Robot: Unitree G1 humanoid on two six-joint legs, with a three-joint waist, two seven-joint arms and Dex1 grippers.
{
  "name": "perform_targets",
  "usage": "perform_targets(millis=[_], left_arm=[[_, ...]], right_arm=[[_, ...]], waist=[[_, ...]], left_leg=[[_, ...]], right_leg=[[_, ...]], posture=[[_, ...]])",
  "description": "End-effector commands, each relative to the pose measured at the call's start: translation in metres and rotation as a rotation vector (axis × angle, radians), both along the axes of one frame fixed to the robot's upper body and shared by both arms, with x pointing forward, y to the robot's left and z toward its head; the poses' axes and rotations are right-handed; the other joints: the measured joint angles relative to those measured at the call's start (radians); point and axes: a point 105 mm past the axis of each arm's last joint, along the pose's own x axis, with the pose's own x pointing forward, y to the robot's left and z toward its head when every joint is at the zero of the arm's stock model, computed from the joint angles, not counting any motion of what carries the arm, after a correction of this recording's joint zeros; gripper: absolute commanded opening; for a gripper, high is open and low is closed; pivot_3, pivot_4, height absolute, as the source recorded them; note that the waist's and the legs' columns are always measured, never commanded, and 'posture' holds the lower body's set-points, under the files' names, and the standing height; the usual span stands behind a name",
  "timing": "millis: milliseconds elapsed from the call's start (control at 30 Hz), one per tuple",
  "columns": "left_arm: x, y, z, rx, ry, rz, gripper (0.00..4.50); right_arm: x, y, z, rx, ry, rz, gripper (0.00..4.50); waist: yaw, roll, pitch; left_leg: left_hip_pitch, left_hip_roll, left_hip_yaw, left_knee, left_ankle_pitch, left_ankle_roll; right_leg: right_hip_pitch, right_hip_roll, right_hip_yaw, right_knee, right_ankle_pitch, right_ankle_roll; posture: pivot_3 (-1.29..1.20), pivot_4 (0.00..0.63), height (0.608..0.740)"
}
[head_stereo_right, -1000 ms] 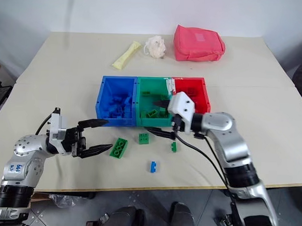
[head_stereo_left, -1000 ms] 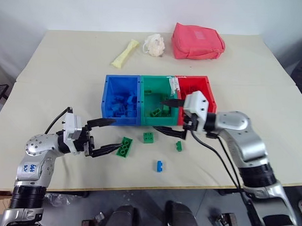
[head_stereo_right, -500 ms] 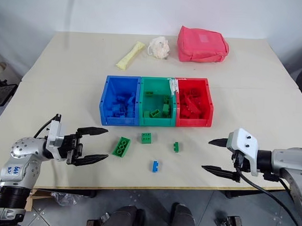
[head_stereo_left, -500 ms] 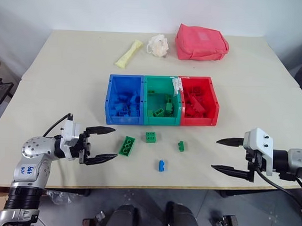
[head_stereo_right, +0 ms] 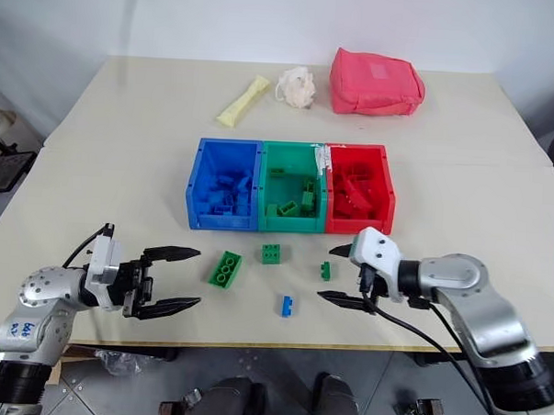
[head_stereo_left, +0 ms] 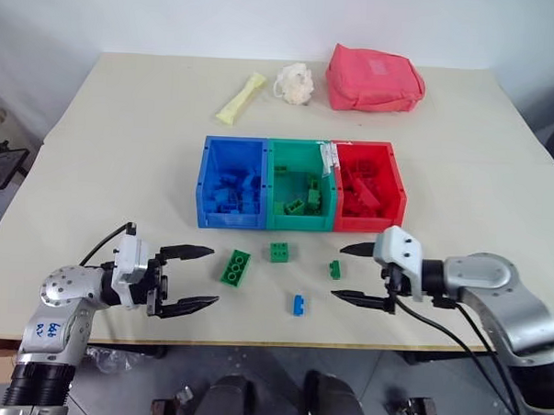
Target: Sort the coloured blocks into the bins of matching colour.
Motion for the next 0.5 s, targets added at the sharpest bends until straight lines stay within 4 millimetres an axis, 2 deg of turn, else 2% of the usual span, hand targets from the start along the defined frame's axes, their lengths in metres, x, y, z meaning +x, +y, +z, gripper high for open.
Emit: perform_targets(millis=[33, 67, 167, 400, 500], left_arm=[[-0.007, -0.002, 0.01, -0.016, -0.038, 0.0, 4.5], [-0.009, -0.002, 0.01, -0.015, -0.036, 0.002, 4.5], [-0.01, -0.002, 0.01, -0.017, -0.035, 0.012, 4.5], [-0.01, -0.001, 0.011, -0.016, -0.036, 0.022, 4.5], [-0.008, 0.0, 0.011, -0.017, -0.036, 0.025, 4.5]], right_arm=[[0.006, 0.0, -0.001, -0.011, -0.031, 0.004, 4.47], [0.008, 0.0, -0.006, -0.017, -0.021, 0.003, 4.47], [0.011, 0.004, -0.012, -0.016, -0.011, 0.027, 3.86], [0.018, 0.002, -0.008, -0.004, -0.028, 0.01, 1.51], [0.02, 0.002, 0.0, 0.002, -0.058, 0.004, 1.39]], waist=[[0.002, 0.0, 0.0], [0.001, 0.0, 0.0], [0.0, 0.0, 0.0], [0.0, 0.0, 0.0], [0.0, 0.0, 0.0]], left_leg=[[0.0, 0.0, 0.0, 0.0, 0.0, 0.0], [0.0, 0.0, 0.0, 0.0, 0.0, 0.0], [0.0, 0.0, 0.001, 0.0, 0.0, 0.0], [0.0, 0.0, 0.001, 0.0, 0.0, 0.0], [0.0, 0.0, 0.001, 0.0, 0.0, 0.0]], right_leg=[[0.0, 0.0, 0.0, 0.0, 0.0, 0.0], [0.0, 0.001, 0.0, 0.0, 0.0, 0.0], [0.0, 0.001, -0.001, 0.0, 0.0, 0.0], [0.0, 0.002, -0.001, 0.0, 0.0, 0.0], [0.0, 0.002, -0.001, 0.0, 0.0, 0.0]], posture=[[0.0, 0.15, 0.74], [0.0, 0.15, 0.74], [0.0, 0.15, 0.74], [0.0, 0.15, 0.74], [0.0, 0.15, 0.74]])
